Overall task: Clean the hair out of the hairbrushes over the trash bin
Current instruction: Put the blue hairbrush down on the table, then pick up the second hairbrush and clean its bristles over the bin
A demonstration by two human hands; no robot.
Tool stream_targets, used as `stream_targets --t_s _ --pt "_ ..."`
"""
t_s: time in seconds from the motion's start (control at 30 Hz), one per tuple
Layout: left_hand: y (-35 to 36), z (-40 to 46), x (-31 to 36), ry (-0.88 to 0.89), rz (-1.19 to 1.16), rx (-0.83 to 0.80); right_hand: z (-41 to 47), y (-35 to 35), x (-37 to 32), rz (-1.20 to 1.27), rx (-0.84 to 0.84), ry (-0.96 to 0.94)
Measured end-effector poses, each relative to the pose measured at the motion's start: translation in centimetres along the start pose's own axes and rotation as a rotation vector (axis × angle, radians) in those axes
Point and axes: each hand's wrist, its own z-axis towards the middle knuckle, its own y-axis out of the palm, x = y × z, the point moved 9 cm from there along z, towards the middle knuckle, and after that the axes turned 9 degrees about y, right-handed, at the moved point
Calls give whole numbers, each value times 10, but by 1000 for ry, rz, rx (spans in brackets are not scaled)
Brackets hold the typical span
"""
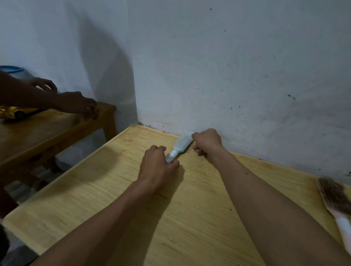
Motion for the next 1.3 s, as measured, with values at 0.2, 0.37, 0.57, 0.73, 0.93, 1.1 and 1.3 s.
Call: stream_targets --t_s 0.2,0.37,0.57,0.73,0.93,1.1,1.3 --pt "-18 -17 6 -22 105 4 -22 -31 -6 -105 -33 -13" --pt "-30 -42 63 95 238 70 -52 -78 -16 -215 -1 -93" --pt "26 -74 163 255 54 -99 -77 -176 -10 -424 165 -156" --pt "88 -96 226 329 -9 -270 -88 -264 32 -621 298 -37" --pt "143 -118 289 359 -82 -409 -98 -320 97 -670 347 126" --pt "173 -136 320 369 -65 -502 -96 -312 138 -558 226 237" --pt "179 -127 301 161 -378 -589 -102 -293 122 -419 209 178"
